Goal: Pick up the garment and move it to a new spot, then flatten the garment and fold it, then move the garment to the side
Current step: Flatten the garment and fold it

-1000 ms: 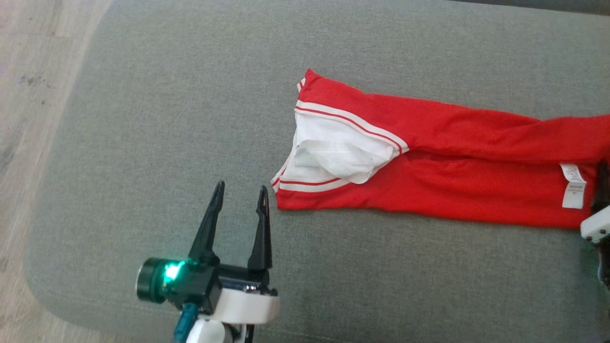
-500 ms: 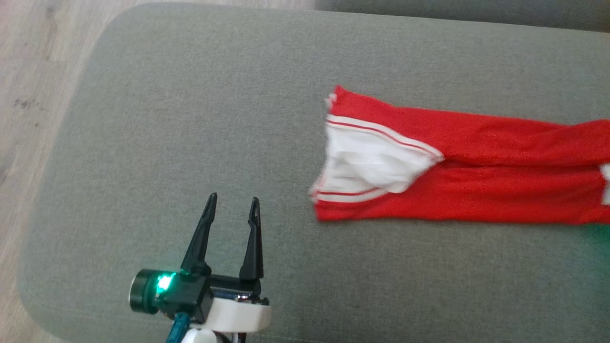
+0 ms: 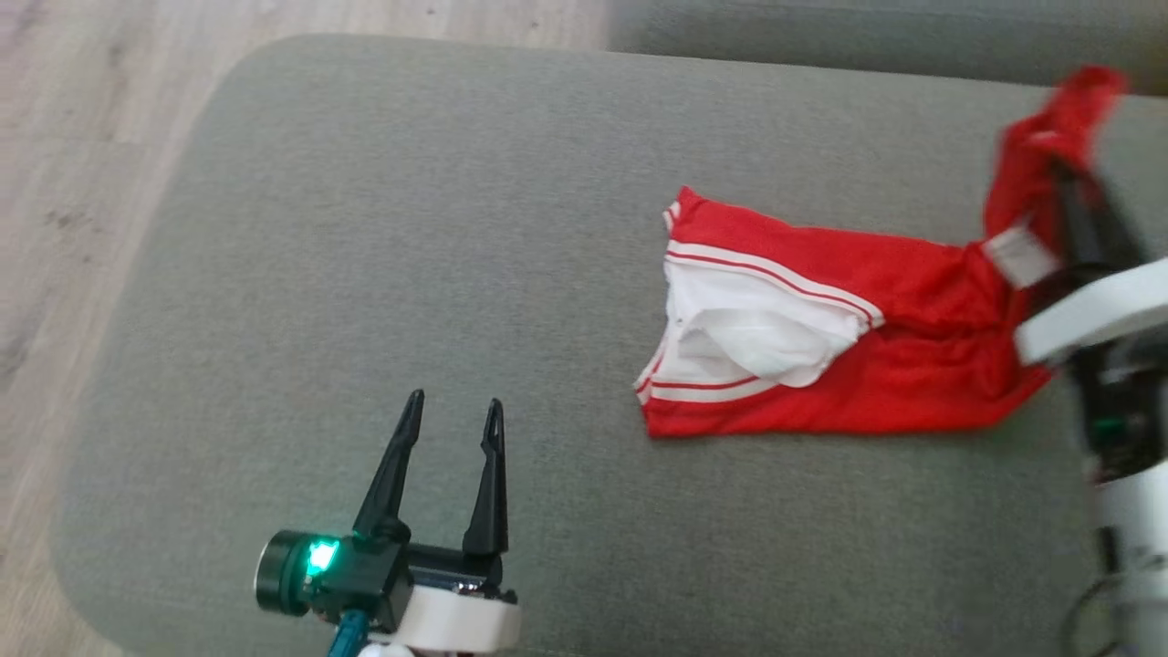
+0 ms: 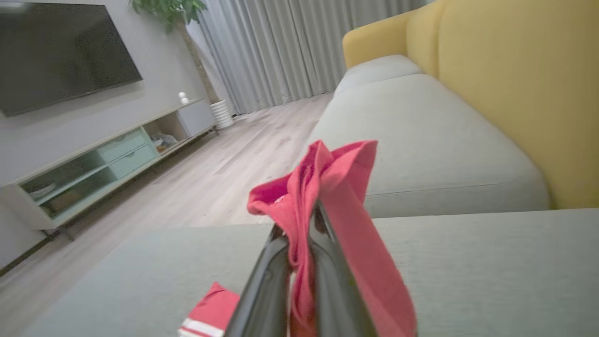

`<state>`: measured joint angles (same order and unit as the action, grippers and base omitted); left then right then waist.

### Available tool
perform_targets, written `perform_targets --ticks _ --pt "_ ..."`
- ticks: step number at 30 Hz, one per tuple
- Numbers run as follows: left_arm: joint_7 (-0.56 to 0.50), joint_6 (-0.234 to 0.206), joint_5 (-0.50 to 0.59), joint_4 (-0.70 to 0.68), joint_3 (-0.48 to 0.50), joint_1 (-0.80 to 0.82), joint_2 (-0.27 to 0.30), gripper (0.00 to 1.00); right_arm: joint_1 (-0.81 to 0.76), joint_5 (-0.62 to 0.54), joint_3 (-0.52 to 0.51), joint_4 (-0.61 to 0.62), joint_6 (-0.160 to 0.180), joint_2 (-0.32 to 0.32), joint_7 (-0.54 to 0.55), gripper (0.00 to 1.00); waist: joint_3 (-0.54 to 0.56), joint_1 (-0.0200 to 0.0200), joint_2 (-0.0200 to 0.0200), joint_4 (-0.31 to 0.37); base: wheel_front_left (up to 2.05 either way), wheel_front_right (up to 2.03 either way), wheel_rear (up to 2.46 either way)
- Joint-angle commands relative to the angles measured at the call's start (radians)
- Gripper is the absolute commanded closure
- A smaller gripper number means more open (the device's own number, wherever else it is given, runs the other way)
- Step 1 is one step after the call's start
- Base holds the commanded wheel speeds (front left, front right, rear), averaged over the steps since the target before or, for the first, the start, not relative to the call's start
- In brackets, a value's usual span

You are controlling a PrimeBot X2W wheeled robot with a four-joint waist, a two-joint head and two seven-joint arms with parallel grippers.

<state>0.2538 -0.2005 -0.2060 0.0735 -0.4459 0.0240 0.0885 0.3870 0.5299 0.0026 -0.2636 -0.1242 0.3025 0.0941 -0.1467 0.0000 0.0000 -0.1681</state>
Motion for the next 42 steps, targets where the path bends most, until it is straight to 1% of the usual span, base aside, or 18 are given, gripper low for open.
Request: perform_targets --ticks 1,4,7,10,13,14,15,16,20,22,27,28,32,34,36,37,40,42 --pt "0.008 0.008 0.012 -0.024 0.048 0.011 -0.005 0.0 -0.006 -0.015 0.042 0.067 -0.007 -0.031 0.018 1.0 0.011 0.0 0.0 -0.026 0.0 0.0 0.0" --pt "0.008 0.016 0.019 -0.019 0.053 0.007 -0.008 0.0 -0.014 -0.024 0.092 0.1 -0.007 -0.112 0.041 1.0 0.015 0.0 0.0 -0.056 0.0 0.0 0.0" --pt "0.008 0.024 0.024 -0.014 0.057 0.001 -0.012 0.0 -0.017 -0.038 0.129 0.086 -0.007 -0.18 0.049 1.0 0.018 0.0 0.0 -0.086 0.0 0.0 0.0" --pt "0.008 0.033 0.028 -0.009 0.057 -0.001 -0.016 0.0 -0.011 -0.054 0.145 0.038 -0.007 -0.223 0.037 1.0 0.02 0.0 0.0 -0.116 0.0 0.0 0.0" --pt "0.008 0.039 0.03 -0.005 0.056 -0.002 -0.018 0.0 -0.002 -0.068 0.149 -0.009 -0.007 -0.239 0.022 1.0 0.022 0.0 0.0 -0.133 0.0 0.0 0.0" --pt "0.008 0.041 0.031 -0.003 0.057 -0.003 -0.019 0.0 0.002 -0.07 0.153 -0.034 -0.007 -0.244 0.016 0.95 0.023 0.0 0.0 -0.14 0.0 0.0 0.0" --pt "0.008 0.043 0.031 -0.002 0.059 -0.004 -0.02 0.0 0.007 -0.068 0.156 -0.057 -0.007 -0.248 0.005 0.49 0.024 0.0 0.0 -0.144 0.0 0.0 0.0" --pt "0.008 0.043 0.032 -0.001 0.063 -0.006 -0.021 0.0 0.012 -0.061 0.158 -0.076 -0.007 -0.25 -0.012 0.0 0.026 0.0 0.0 -0.147 0.0 0.0 0.0" --pt "0.008 0.047 0.035 0.008 0.071 -0.012 -0.024 0.0 0.029 0.062 0.219 -0.12 -0.007 -0.252 -0.127 0.0 0.042 0.0 0.0 -0.151 0.0 0.0 0.0" --pt "0.008 0.048 0.034 0.011 0.074 -0.017 -0.026 0.0 0.037 0.103 0.241 -0.131 -0.007 -0.252 -0.183 0.0 0.055 0.0 0.0 -0.143 0.0 0.0 0.0" --pt "0.008 0.05 0.038 0.02 0.085 -0.04 -0.027 0.0 0.026 0.091 0.23 -0.157 -0.007 -0.252 -0.269 0.0 0.108 0.0 0.0 -0.103 0.0 0.0 0.0" --pt "0.008 0.052 0.037 0.023 0.095 -0.052 -0.025 0.0 -0.003 0.082 0.215 -0.16 -0.007 -0.24 -0.292 0.0 0.136 0.0 0.0 -0.083 0.0 0.0 0.0" --pt "0.008 0.052 0.031 0.027 0.119 -0.072 -0.022 0.0 -0.09 0.066 0.181 -0.145 -0.007 -0.182 -0.334 0.0 0.176 0.0 0.0 -0.044 0.0 0.0 0.0" --pt "0.008 0.049 0.025 0.025 0.138 -0.08 -0.02 0.0 -0.141 0.042 0.175 -0.132 -0.007 -0.15 -0.347 0.0 0.192 0.0 0.0 -0.02 0.0 0.0 0.0" --pt "0.008 0.047 0.017 0.025 0.159 -0.092 -0.018 0.0 -0.189 -0.042 0.188 -0.115 -0.007 -0.104 -0.354 0.0 0.208 0.0 0.0 0.004 0.0 0.0 0.0" --pt "0.008 0.046 0.015 0.026 0.17 -0.098 -0.016 0.0 -0.211 -0.087 0.182 -0.094 -0.007 -0.093 -0.355 0.0 0.216 0.0 0.0 0.017 0.0 0.0 0.0" --pt "0.008 0.049 0.015 0.034 0.196 -0.119 -0.007 0.0 -0.3 -0.2 0.164 -0.035 -0.007 -0.1 -0.355 0.0 0.239 0.0 0.0 0.044 0.0 0.0 0.0" --pt "0.008 0.056 0.015 0.042 0.212 -0.133 -0.004 0.0 -0.358 -0.258 0.155 -0.007 -0.007 -0.116 -0.355 0.0 0.252 0.0 0.0 0.057 0.0 0.0 0.0"
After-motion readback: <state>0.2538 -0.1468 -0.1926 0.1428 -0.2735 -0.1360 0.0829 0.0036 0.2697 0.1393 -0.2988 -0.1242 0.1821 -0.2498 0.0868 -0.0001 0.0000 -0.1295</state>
